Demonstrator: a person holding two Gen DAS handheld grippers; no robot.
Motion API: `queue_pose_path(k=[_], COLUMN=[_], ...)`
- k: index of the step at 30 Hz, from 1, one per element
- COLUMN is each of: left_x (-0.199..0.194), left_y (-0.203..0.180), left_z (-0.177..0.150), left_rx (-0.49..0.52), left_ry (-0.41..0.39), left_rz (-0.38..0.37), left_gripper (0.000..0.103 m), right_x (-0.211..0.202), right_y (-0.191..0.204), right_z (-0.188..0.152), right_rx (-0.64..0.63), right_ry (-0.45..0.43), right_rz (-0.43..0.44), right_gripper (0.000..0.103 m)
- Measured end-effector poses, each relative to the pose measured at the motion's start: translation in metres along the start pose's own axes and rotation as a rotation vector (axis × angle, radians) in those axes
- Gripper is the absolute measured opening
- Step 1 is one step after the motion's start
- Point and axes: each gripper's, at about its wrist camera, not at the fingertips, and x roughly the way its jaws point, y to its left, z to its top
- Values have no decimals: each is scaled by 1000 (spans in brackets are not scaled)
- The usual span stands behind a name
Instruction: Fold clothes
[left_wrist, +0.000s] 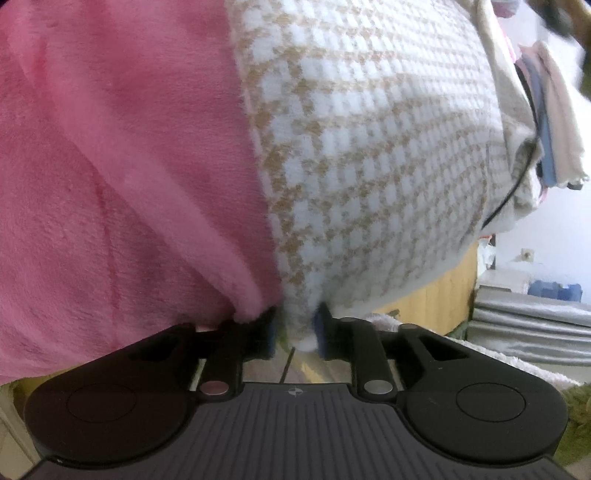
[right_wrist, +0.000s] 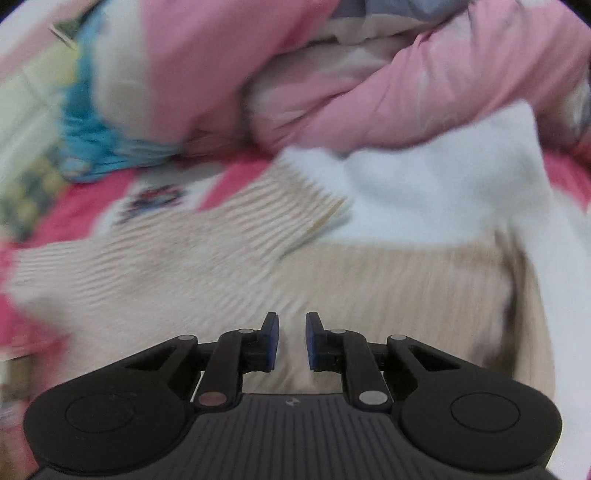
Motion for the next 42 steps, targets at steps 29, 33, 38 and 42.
queue_pose_path(k=[29, 33, 38, 42], left_x=[-57, -43, -30, -27], left_y=[-43, -63, -64, -67], left_z=[-30, -36, -37, -39], left_rx=[-105, -111, -171, -197], left_ry=[-340, -396, -452, -489], left_rz=[214, 273, 307, 322], left_gripper=[46, 46, 46, 30], right_x=[-99, -93, -90, -96], right_y=[40, 57, 69, 72], right_z=[-230, -228, -234, -237], right_rx=[256, 215, 182, 164], right_ry=[256, 247, 265, 270], right_rz=[-77, -68, -68, -83], right_gripper=[18, 18, 18, 18])
